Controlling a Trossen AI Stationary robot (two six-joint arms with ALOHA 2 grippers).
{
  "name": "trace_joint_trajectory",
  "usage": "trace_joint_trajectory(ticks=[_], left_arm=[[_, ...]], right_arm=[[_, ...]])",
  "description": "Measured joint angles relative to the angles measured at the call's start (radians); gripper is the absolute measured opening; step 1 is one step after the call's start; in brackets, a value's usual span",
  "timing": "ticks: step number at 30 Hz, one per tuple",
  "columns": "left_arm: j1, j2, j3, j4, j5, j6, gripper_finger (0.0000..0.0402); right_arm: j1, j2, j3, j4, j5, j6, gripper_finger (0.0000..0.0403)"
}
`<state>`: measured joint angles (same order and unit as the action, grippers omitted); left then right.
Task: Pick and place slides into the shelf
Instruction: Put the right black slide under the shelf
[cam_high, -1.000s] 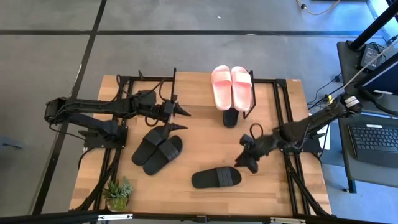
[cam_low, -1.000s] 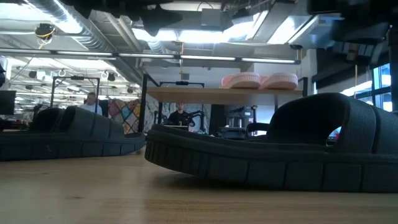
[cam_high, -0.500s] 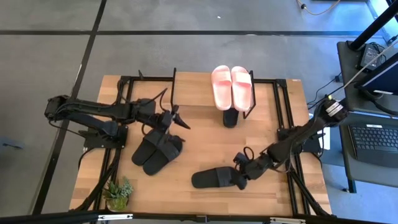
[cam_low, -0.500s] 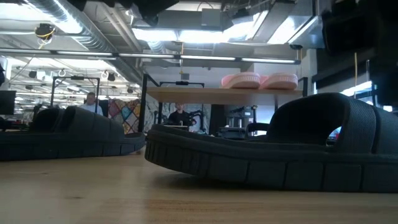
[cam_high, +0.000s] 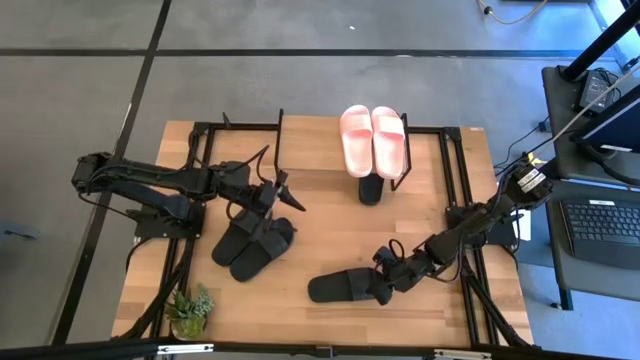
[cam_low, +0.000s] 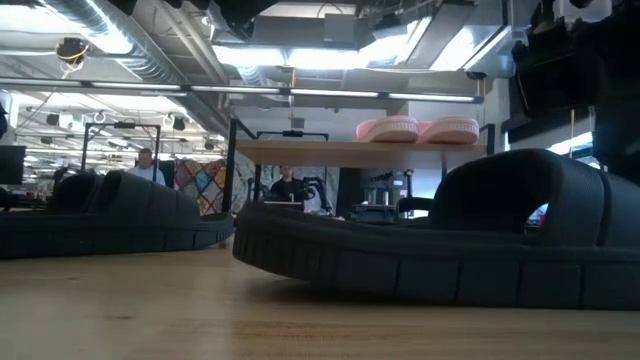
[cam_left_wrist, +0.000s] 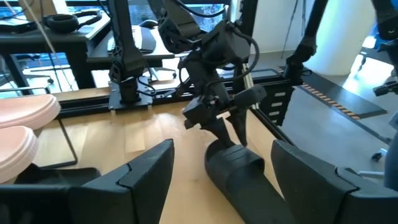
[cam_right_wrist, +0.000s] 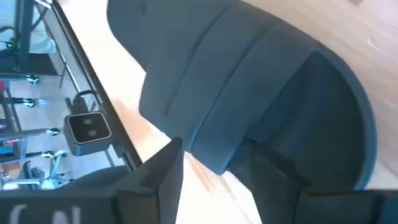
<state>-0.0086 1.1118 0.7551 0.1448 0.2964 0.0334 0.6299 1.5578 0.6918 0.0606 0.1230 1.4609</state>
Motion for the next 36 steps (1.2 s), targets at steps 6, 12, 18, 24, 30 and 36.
trace_joint_trajectory(ticks=[6, 12, 18, 24, 30, 36], left_arm=[[0.001, 0.000, 0.000, -0.001, -0.028, -0.003, 0.0259], [0.001, 0.000, 0.000, -0.001, -0.028, -0.004, 0.0259], [0.001, 0.000, 0.000, -0.001, -0.028, -0.005, 0.0259], [0.000, 0.000, 0.000, -0.001, -0.027, -0.005, 0.0259], [0.000, 0.000, 0.000, -0.001, -0.029, 0.002, 0.0259], [-0.012, 0.000, 0.000, -0.001, -0.078, 0.016, 0.0259]], right_arm=[[0.000, 0.014, 0.000, -0.004, 0.020, 0.000, 0.0165], [-0.006, 0.020, 0.000, -0.026, 0.070, -0.041, 0.0165], [-0.006, 0.020, 0.000, -0.016, 0.071, -0.089, 0.0165], [-0.006, 0.020, 0.000, -0.019, 0.071, -0.110, 0.0131], [-0.007, 0.020, 0.001, -0.029, 0.074, -0.183, 0.0032], [-0.008, 0.019, 0.001, -0.034, 0.074, -0.212, 0.0010]])
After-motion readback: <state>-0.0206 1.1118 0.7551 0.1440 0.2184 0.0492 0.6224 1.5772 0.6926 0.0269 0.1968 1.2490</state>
